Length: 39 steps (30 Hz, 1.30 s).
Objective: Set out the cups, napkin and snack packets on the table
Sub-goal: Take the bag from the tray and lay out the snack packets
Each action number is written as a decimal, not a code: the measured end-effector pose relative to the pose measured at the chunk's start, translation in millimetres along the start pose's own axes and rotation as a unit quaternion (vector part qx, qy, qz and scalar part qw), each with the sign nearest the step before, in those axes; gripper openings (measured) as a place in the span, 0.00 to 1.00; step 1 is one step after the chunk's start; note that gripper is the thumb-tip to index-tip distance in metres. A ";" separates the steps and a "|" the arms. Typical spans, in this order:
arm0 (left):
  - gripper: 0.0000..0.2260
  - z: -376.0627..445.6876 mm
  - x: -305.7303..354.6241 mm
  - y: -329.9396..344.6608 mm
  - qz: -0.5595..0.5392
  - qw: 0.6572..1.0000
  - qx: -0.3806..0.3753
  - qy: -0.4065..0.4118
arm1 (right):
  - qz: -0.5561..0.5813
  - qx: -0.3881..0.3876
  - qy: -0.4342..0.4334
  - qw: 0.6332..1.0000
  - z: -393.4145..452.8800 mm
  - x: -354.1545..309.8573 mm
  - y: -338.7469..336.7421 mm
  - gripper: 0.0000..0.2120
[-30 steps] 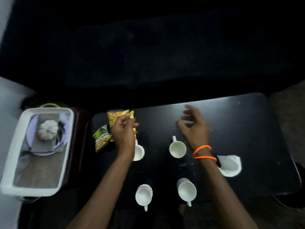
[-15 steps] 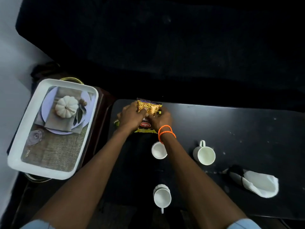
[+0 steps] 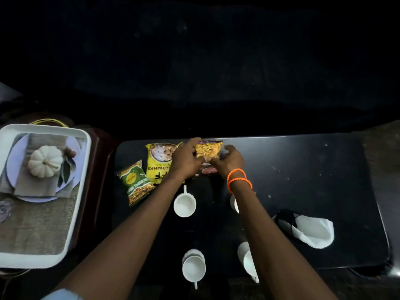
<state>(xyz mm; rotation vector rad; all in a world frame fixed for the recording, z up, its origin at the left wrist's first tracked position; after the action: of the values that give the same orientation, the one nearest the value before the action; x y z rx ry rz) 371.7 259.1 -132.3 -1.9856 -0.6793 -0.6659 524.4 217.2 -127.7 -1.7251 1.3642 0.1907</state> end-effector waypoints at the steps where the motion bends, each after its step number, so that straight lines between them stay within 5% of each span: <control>1: 0.32 0.2 -2.1 6.9 0.025 1.000 -0.010 0.004 | -0.026 0.010 -0.012 1.000 0.8 2.2 -1.8 0.34; 6: 0.32 3.0 -12.4 18.2 0.096 0.995 -0.014 0.023 | -0.099 -0.015 -0.099 0.990 1.6 2.1 8.4 0.34; 20: 0.31 -0.5 -3.8 17.1 0.109 0.992 -0.047 0.047 | -0.166 0.010 -0.056 0.984 -0.8 -2.4 19.3 0.32; 22: 0.27 -7.6 -2.4 -1.7 0.084 0.995 -0.016 0.051 | -0.192 0.051 -0.080 0.977 -9.2 -12.5 19.2 0.31; 24: 0.20 -22.7 -10.4 -33.2 0.035 0.994 0.097 0.041 | -0.136 0.098 -0.151 0.974 -24.5 -30.0 24.7 0.25; 27: 0.13 -58.1 -50.7 -78.4 -0.012 0.956 0.290 -0.040 | -0.076 0.019 -0.203 0.976 -46.7 -56.7 64.7 0.16; 30: 0.18 -87.0 -103.8 -96.2 -0.040 0.907 0.363 -0.209 | -0.075 -0.125 -0.163 0.976 -62.1 -68.9 121.1 0.16; 33: 0.22 -99.3 -150.4 -84.9 -0.211 0.845 0.289 -0.398 | -0.077 -0.182 -0.114 0.974 -72.2 -66.9 161.6 0.17; 36: 0.17 -102.5 -164.8 -74.9 -0.472 0.740 0.211 -0.430 | -0.064 -0.199 -0.101 0.973 -78.8 -62.4 181.1 0.18; 39: 0.19 -106.7 -171.3 -79.0 -0.500 0.735 0.190 -0.417 | 0.001 -0.201 -0.065 0.977 -80.6 -55.2 181.0 0.17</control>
<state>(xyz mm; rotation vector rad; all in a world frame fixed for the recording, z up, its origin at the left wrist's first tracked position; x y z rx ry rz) 177.2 166.2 -156.1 -1.3170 -2.3155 -0.1015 320.2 201.0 -145.7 -2.0009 1.2905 0.6059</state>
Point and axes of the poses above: each hand's wrist, its own z-axis towards the middle knuckle, its own y-axis out of the palm, x = y × z, the point moved 5 cm from there along z, towards the middle knuckle
